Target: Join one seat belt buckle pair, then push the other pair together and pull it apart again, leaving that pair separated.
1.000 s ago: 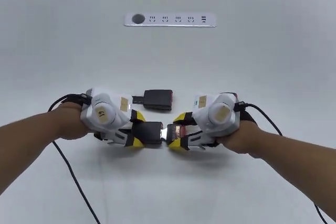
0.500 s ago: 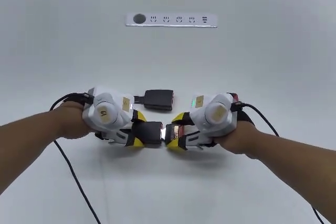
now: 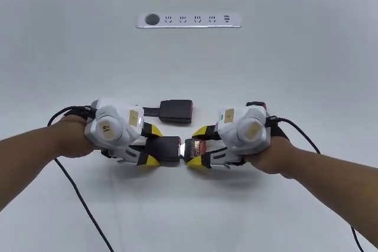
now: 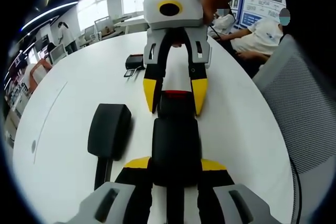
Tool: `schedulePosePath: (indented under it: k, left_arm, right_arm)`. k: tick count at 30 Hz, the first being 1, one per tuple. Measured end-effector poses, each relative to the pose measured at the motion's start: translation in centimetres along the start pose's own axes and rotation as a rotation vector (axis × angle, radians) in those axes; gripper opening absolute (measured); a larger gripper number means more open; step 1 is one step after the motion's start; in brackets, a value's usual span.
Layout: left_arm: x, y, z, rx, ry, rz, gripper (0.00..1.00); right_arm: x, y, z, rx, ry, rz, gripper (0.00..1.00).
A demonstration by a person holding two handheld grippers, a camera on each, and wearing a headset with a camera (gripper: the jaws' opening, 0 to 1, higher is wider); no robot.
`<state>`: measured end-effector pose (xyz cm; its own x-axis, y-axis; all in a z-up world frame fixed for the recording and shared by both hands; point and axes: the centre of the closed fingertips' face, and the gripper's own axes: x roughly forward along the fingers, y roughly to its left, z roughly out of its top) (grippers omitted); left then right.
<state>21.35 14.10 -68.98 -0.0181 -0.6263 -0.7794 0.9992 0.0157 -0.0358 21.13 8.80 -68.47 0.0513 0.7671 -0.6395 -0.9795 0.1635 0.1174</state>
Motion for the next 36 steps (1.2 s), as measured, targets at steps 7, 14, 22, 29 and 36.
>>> schedulePosePath:
  k: [7, 14, 22, 29, 36]
  left_arm:
    - [0.08, 0.04, -0.12, 0.004, -0.018, -0.011, 0.32]
    - [0.13, 0.09, -0.22, 0.004, -0.039, -0.013, 0.32]
    - [0.14, -0.02, -0.18, 0.004, -0.064, -0.025, 0.32]
    - [0.06, -0.08, 0.04, 0.002, -0.071, -0.029, 0.32]
    - [0.04, -0.11, 0.25, 0.011, -0.055, -0.023, 0.33]
  right_arm:
    - [-0.16, 0.16, -0.04, -0.008, -0.044, -0.005, 0.31]
    - [-0.34, 0.06, -0.08, 0.01, -0.089, -0.009, 0.31]
    - [-0.51, 0.39, 0.12, 0.012, -0.114, -0.006, 0.31]
    - [-0.63, 0.47, 0.28, 0.034, -0.138, -0.008, 0.31]
    - [-0.53, 0.51, 0.46, 0.026, -0.117, -0.017, 0.32]
